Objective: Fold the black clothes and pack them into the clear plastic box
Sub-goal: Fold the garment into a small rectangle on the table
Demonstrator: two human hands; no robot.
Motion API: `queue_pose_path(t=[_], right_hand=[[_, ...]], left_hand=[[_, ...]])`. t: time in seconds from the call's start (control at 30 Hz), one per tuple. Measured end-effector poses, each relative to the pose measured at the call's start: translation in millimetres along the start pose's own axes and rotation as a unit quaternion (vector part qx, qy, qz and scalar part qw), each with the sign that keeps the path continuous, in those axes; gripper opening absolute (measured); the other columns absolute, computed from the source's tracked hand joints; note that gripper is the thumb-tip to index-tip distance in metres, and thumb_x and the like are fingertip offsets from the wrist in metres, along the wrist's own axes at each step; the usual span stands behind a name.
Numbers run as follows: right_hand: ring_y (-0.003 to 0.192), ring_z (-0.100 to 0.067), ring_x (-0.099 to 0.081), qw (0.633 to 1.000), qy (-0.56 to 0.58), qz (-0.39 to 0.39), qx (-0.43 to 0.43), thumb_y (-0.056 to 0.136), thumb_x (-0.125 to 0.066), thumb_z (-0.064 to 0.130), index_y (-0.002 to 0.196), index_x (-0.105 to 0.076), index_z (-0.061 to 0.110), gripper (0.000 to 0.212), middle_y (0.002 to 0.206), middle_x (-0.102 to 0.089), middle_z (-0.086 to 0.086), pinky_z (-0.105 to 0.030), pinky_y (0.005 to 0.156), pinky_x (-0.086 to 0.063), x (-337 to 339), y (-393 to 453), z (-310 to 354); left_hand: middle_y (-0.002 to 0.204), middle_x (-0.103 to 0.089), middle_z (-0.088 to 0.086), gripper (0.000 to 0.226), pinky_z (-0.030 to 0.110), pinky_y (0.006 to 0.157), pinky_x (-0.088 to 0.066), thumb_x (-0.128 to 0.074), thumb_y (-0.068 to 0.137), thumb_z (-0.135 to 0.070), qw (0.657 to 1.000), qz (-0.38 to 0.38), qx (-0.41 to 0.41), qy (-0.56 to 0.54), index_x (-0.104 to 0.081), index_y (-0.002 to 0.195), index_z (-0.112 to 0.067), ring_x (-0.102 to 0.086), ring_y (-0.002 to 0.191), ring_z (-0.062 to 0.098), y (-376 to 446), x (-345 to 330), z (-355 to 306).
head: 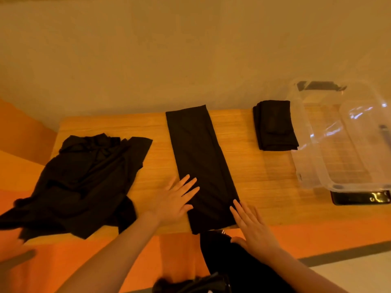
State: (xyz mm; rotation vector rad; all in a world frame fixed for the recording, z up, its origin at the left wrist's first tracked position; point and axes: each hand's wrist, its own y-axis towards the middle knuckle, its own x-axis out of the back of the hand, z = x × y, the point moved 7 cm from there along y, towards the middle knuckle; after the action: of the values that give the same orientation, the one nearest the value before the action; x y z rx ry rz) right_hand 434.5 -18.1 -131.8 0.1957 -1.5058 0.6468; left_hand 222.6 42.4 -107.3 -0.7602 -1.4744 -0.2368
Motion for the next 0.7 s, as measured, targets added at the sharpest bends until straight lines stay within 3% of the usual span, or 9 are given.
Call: queue_pose_path(t=[0.07,0.17,0.27,0.33,0.43,0.5,0.6,0.63,0.7], right_hand=[[0.142,-0.021,-0.006,1.0,-0.008,-0.006,0.018,0.076,-0.037,0.064,0.149,-0.005,0.018,0.093,0.155,-0.018,-0.006,-0.04,0.112,-0.005,9,6,2],[0.139,-0.023,-0.026,0.998,-0.018,0.019,0.065,0.06,-0.07,0.06,0.14,-0.037,0.014,0.098,0.141,-0.044,-0.006,-0.04,0.109,-0.008,7,19,13],[0.128,-0.021,-0.042,0.998,-0.019,0.009,0.065,0.049,-0.087,0.034,0.13,-0.047,0.012,0.093,0.135,-0.051,-0.007,-0.039,0.109,-0.007,4,18,18],[0.122,-0.022,-0.05,0.996,-0.024,-0.048,0.071,0.054,-0.078,0.012,0.126,-0.053,0.012,0.076,0.13,-0.056,-0.007,-0.036,0.109,-0.007,9,13,21],[0.115,-0.021,-0.058,0.99,-0.04,-0.097,0.095,0.07,-0.061,0.014,0.118,-0.063,0.014,0.048,0.124,-0.062,-0.006,-0.035,0.11,-0.01,16,9,28],[0.11,-0.018,-0.061,0.987,-0.051,-0.108,0.108,0.079,-0.049,0.023,0.112,-0.067,0.018,0.038,0.118,-0.065,-0.003,-0.037,0.111,-0.027,20,10,31],[0.104,-0.012,-0.064,0.991,-0.005,-0.078,0.112,0.057,-0.085,0.019,0.103,-0.071,0.022,0.048,0.112,-0.068,0.002,-0.035,0.089,-0.051,27,9,26],[0.102,-0.011,-0.065,0.991,0.025,-0.069,0.109,0.051,-0.089,0.015,0.1,-0.072,0.022,0.052,0.11,-0.069,0.002,-0.034,0.085,-0.054,29,10,23],[0.105,-0.013,-0.064,0.989,0.11,-0.037,0.088,0.065,-0.081,0.008,0.105,-0.07,0.018,0.042,0.113,-0.068,0.0,-0.032,0.086,-0.055,40,10,19]], left_hand=[[0.142,-0.045,0.003,0.069,0.047,0.106,-0.027,-0.029,0.082,-0.061,1.0,-0.001,0.006,-0.003,-0.046,0.135,-0.02,-0.034,0.135,0.019,-10,-5,-26],[0.151,-0.028,0.009,0.085,0.047,0.114,-0.014,-0.042,0.078,-0.066,1.0,-0.024,0.003,-0.002,-0.029,0.143,-0.013,-0.017,0.141,0.023,-25,-27,-65],[0.146,-0.038,0.011,0.092,0.047,0.107,-0.024,-0.08,0.06,-0.036,0.998,0.0,0.055,-0.021,-0.039,0.139,-0.012,-0.027,0.137,0.024,-35,-43,-75],[0.133,-0.055,0.009,0.082,0.045,0.1,-0.038,-0.084,0.052,-0.019,0.998,-0.016,0.058,-0.031,-0.055,0.128,-0.014,-0.046,0.128,0.024,-39,-42,-76],[0.119,-0.065,0.006,0.062,0.042,0.091,-0.049,-0.084,0.054,-0.019,0.998,-0.055,0.016,-0.027,-0.067,0.114,-0.017,-0.059,0.114,0.023,-39,-35,-77],[0.112,-0.069,0.002,0.037,0.038,0.088,-0.051,-0.07,0.068,-0.022,0.995,-0.099,-0.016,-0.013,-0.071,0.105,-0.021,-0.063,0.108,0.019,-38,-28,-76],[0.102,-0.071,-0.007,0.041,0.03,0.085,-0.052,-0.037,0.074,-0.023,0.995,-0.08,-0.016,-0.062,-0.074,0.091,-0.026,-0.066,0.1,0.009,-40,-16,-68],[0.105,-0.07,-0.008,0.041,0.027,0.087,-0.051,-0.036,0.077,-0.021,0.991,-0.083,0.001,-0.106,-0.073,0.093,-0.025,-0.065,0.102,0.007,-41,-8,-64],[0.125,-0.059,-0.006,0.034,0.024,0.099,-0.04,-0.039,0.093,-0.018,0.978,-0.086,0.035,-0.186,-0.065,0.114,-0.018,-0.054,0.118,0.009,-42,1,-58]])
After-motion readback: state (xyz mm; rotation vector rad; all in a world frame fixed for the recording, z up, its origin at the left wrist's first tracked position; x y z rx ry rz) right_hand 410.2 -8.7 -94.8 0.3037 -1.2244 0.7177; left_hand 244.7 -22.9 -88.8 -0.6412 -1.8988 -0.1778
